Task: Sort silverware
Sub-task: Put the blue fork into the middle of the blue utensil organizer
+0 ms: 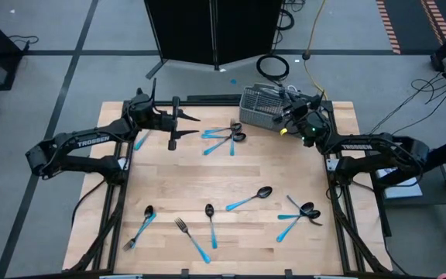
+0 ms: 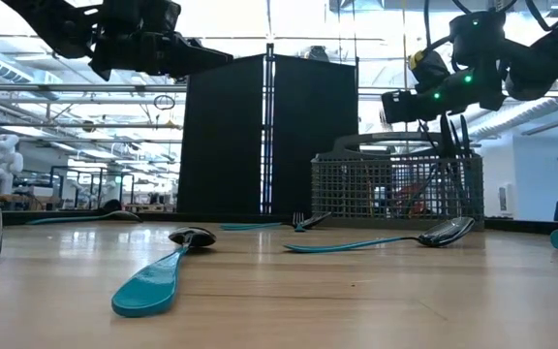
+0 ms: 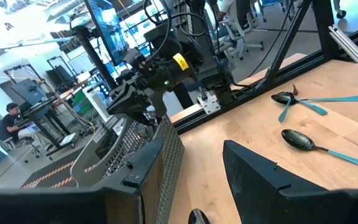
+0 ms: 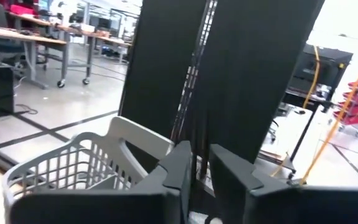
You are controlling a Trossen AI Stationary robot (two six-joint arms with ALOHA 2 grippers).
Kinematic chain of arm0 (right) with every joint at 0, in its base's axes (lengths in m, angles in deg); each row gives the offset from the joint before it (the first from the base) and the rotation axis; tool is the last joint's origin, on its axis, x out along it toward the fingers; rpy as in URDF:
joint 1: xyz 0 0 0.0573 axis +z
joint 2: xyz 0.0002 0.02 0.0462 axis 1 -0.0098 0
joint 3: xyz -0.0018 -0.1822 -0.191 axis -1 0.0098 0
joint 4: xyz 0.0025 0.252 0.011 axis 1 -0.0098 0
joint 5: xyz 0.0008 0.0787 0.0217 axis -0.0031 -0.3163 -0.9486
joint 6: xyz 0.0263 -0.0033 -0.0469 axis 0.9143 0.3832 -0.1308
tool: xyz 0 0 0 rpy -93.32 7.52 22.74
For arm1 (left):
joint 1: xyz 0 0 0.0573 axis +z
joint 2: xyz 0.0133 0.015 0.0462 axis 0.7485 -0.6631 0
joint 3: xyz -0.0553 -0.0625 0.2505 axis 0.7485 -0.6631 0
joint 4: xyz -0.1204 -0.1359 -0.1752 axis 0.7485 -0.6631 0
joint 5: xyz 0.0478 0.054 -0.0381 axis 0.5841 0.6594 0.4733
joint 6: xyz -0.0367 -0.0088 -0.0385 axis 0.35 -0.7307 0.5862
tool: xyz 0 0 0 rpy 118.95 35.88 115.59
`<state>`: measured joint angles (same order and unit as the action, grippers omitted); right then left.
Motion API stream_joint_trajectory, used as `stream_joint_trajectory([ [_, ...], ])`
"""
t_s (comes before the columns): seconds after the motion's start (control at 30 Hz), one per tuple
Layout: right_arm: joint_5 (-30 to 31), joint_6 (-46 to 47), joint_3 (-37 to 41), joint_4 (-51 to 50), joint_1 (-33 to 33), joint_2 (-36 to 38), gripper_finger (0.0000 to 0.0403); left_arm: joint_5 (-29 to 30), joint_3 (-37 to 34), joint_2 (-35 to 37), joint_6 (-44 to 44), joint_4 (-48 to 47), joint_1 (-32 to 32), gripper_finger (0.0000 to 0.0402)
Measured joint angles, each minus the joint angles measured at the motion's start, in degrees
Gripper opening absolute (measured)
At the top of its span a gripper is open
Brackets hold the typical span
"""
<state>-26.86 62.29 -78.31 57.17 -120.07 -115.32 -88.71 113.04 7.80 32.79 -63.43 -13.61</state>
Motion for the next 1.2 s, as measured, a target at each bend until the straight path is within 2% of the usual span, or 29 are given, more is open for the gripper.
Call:
stream_joint_trajectory([
  [0.3,0.56,-0.43,-0.23,1.67,0.79,0.98,0.0095,0.02,0.0,0.0,0.11,-0.1,-0.02,0.0161],
  [0.47,-0.17,-4.39,-5.3,2.51,4.05,4.13,0.0097,0.04,0.02,0.0,0.08,-1.22,0.0,0.0161],
  [0.7,-7.14,-6.5,-18.24,-13.11,9.98,4.57,0.0094,0.07,0.02,0.0,-0.11,-1.65,0.0,0.0161],
  [0.83,-14.96,-3.63,-25.66,-28.42,12.94,3.21,0.0094,0.53,0.04,0.0,-0.31,-4.12,0.02,0.0161],
  [0.93,-20.23,0.07,-28.88,-36.92,14.56,2.03,0.0094,4.17,0.04,0.0,0.14,-6.25,0.8,0.0161],
  [1.07,-24.09,7.13,-29.29,-39.89,16.17,-0.01,0.0093,8.44,0.04,-0.02,3.57,-9.69,3.16,0.0161],
  [1.2,-25.6,11.41,-29.29,-39.36,18.21,-2.7,0.0093,9.05,0.07,-0.81,6.23,-12.78,5.35,0.0161],
])
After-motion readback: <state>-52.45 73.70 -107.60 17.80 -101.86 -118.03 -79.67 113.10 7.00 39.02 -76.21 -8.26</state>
